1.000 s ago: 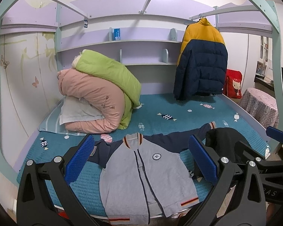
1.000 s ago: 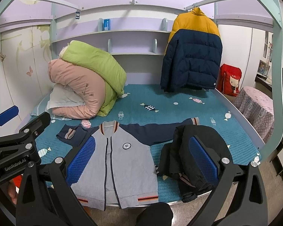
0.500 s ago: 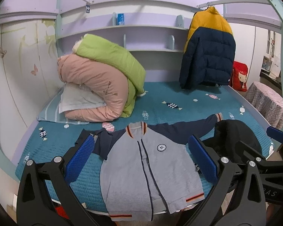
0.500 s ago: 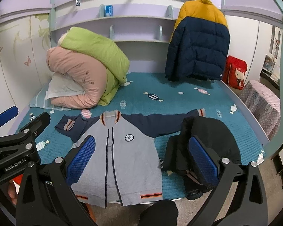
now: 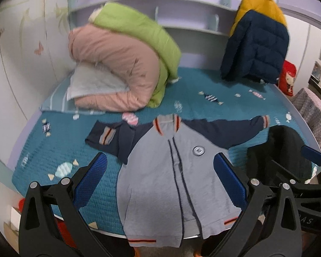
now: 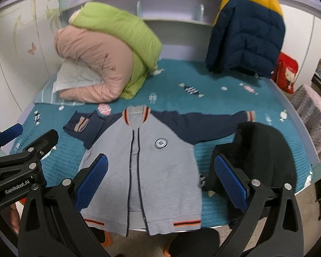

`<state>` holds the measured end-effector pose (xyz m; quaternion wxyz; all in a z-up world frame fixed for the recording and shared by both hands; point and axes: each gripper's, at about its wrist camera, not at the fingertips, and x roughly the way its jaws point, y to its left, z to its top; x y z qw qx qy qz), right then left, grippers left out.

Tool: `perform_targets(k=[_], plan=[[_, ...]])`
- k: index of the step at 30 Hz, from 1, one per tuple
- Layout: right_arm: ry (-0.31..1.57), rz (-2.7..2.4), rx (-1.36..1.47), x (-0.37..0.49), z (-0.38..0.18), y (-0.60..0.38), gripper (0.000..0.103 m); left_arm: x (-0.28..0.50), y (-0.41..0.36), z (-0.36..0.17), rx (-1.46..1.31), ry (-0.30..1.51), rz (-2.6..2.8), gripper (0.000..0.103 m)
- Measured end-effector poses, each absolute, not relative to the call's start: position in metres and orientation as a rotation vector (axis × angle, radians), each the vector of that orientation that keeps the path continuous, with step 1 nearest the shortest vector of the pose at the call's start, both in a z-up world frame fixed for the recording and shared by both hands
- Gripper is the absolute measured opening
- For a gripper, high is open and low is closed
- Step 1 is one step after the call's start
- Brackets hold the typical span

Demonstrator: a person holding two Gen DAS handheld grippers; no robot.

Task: Fold large clothes
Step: 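Lower the left gripper toward the grey striped cuff of the navy sleeve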

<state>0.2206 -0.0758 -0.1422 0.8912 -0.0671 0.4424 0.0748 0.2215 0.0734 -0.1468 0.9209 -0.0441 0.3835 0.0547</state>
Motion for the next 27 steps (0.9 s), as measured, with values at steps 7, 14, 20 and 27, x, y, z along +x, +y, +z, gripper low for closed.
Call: perform_targets(k=[7, 14, 20, 27], plan=[[1.015, 0.229, -0.146, 0.26, -0.198, -0.034, 0.096, 0.264, 0.116, -0.205, -0.106, 0.873, 0.186, 0.099], [1.099, 0.272, -0.107, 0.302, -0.26, 0.004, 0.096, 0.304, 0.165, -0.267, -0.166, 0.973, 0.241, 0.099], [1.126, 0.286, -0.086, 0.345, -0.308, 0.033, 0.096, 0.337, 0.21, -0.307, -0.174, 1.012, 0.261, 0.099], [1.122, 0.307, -0.092, 0.39, -0.358, 0.071, 0.096, 0.38, 0.264, -0.359, -0.28, 1.054, 0.204, 0.099]])
